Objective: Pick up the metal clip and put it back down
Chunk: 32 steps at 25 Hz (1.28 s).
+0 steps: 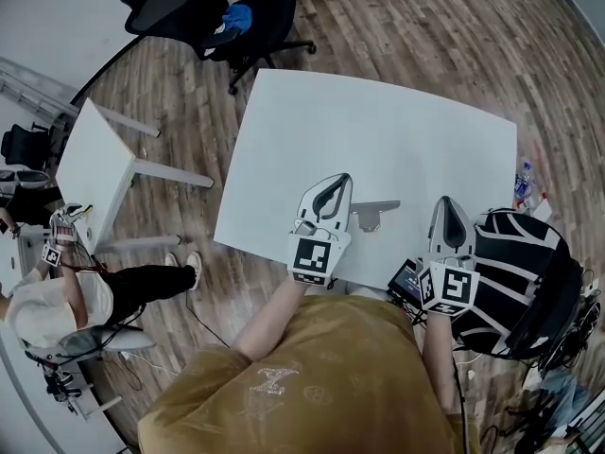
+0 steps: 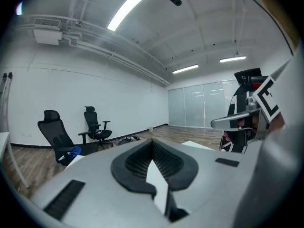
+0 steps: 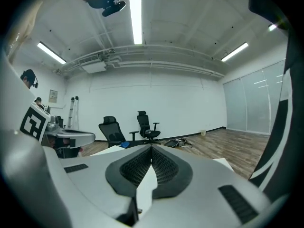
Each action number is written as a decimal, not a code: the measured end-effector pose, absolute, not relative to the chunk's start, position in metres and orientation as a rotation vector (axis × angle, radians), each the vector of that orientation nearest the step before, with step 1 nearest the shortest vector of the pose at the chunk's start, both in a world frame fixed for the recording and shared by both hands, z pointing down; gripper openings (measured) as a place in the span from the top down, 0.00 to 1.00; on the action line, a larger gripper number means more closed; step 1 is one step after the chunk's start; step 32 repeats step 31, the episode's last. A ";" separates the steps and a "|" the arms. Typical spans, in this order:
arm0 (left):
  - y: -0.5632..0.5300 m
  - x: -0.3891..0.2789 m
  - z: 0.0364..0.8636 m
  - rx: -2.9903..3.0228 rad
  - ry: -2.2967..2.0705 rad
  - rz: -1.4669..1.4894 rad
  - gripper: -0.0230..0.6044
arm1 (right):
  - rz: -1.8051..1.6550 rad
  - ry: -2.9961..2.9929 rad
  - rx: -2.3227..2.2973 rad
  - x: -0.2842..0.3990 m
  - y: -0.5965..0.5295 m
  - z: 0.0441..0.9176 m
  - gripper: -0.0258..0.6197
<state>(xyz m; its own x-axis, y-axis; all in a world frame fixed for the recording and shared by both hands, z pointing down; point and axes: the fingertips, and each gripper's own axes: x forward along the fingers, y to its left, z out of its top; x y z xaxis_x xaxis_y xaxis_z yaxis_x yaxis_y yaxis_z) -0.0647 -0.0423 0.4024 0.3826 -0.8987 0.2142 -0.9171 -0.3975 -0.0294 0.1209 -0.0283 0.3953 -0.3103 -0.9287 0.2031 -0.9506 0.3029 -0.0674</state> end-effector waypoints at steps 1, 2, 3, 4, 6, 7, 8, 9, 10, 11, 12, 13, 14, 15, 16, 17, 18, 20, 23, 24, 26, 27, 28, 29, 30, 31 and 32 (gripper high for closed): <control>-0.042 -0.065 0.402 2.535 -1.668 0.304 0.95 | 0.256 -2.431 1.770 0.121 -0.029 0.393 0.95; -0.042 -0.066 0.402 2.535 -1.668 0.306 0.95 | 0.252 -2.429 1.773 0.121 -0.030 0.392 0.95; -0.042 -0.067 0.402 2.533 -1.670 0.304 0.95 | 0.249 -2.424 1.774 0.121 -0.031 0.392 0.95; -0.043 -0.068 0.401 2.529 -1.672 0.300 0.95 | 0.245 -2.417 1.775 0.121 -0.031 0.392 0.95; -0.045 -0.070 0.401 2.518 -1.673 0.282 0.95 | 0.233 -2.404 1.774 0.120 -0.032 0.393 0.95; -0.046 -0.071 0.400 2.512 -1.673 0.268 0.95 | 0.229 -2.401 1.774 0.120 -0.032 0.393 0.95; -0.047 -0.072 0.399 2.507 -1.673 0.254 0.95 | 0.226 -2.401 1.775 0.120 -0.032 0.392 0.95; -0.047 -0.074 0.398 2.502 -1.674 0.243 0.95 | 0.223 -2.403 1.779 0.120 -0.032 0.391 0.95; -0.048 -0.075 0.397 2.498 -1.676 0.237 0.95 | 0.219 -2.406 1.784 0.119 -0.033 0.389 0.95; -0.049 -0.076 0.398 2.492 -1.679 0.234 0.95 | 0.214 -2.408 1.790 0.120 -0.033 0.388 0.95; -0.049 -0.077 0.398 2.487 -1.682 0.235 0.95 | 0.207 -2.409 1.798 0.120 -0.033 0.387 0.95; -0.050 -0.078 0.399 2.482 -1.685 0.237 0.95 | 0.199 -2.411 1.805 0.121 -0.034 0.386 0.95; -0.051 -0.078 0.400 2.477 -1.687 0.240 0.95 | 0.193 -2.413 1.811 0.122 -0.034 0.386 0.95; -0.052 -0.078 0.401 2.476 -1.686 0.242 0.95 | 0.188 -2.414 1.815 0.123 -0.034 0.385 0.95; -0.052 -0.077 0.401 2.477 -1.685 0.245 0.95 | 0.185 -2.415 1.817 0.123 -0.034 0.384 0.95; -0.052 -0.077 0.402 2.480 -1.683 0.251 0.95 | 0.184 -2.414 1.818 0.123 -0.035 0.384 0.95; -0.052 -0.077 0.402 2.480 -1.683 0.258 0.95 | 0.182 -2.411 1.818 0.124 -0.035 0.384 0.95; -0.053 -0.078 0.405 2.472 -1.693 0.286 0.95 | 0.178 -2.398 1.816 0.124 -0.035 0.385 0.95; -0.054 -0.080 0.410 2.454 -1.705 0.320 0.95 | 0.183 -2.387 1.816 0.125 -0.034 0.387 0.95; -0.054 -0.079 0.411 2.454 -1.704 0.321 0.95 | 0.184 -2.389 1.817 0.125 -0.034 0.387 0.95; -0.054 -0.078 0.411 2.456 -1.705 0.322 0.95 | 0.184 -2.392 1.817 0.126 -0.033 0.387 0.95; -0.054 -0.078 0.412 2.455 -1.708 0.323 0.95 | 0.182 -2.391 1.816 0.127 -0.032 0.388 0.95; -0.054 -0.078 0.412 2.453 -1.714 0.325 0.95 | 0.178 -2.389 1.814 0.127 -0.032 0.388 0.95; -0.054 -0.078 0.412 2.451 -1.721 0.327 0.95 | 0.173 -2.387 1.813 0.128 -0.033 0.388 0.95; -0.054 -0.078 0.412 2.450 -1.728 0.329 0.95 | 0.169 -2.385 1.812 0.128 -0.033 0.388 0.95; -0.055 -0.078 0.412 2.448 -1.735 0.331 0.95 | 0.165 -2.383 1.811 0.128 -0.033 0.388 0.95; -0.055 -0.078 0.412 2.448 -1.735 0.331 0.95 | 0.165 -2.383 1.811 0.128 -0.033 0.388 0.95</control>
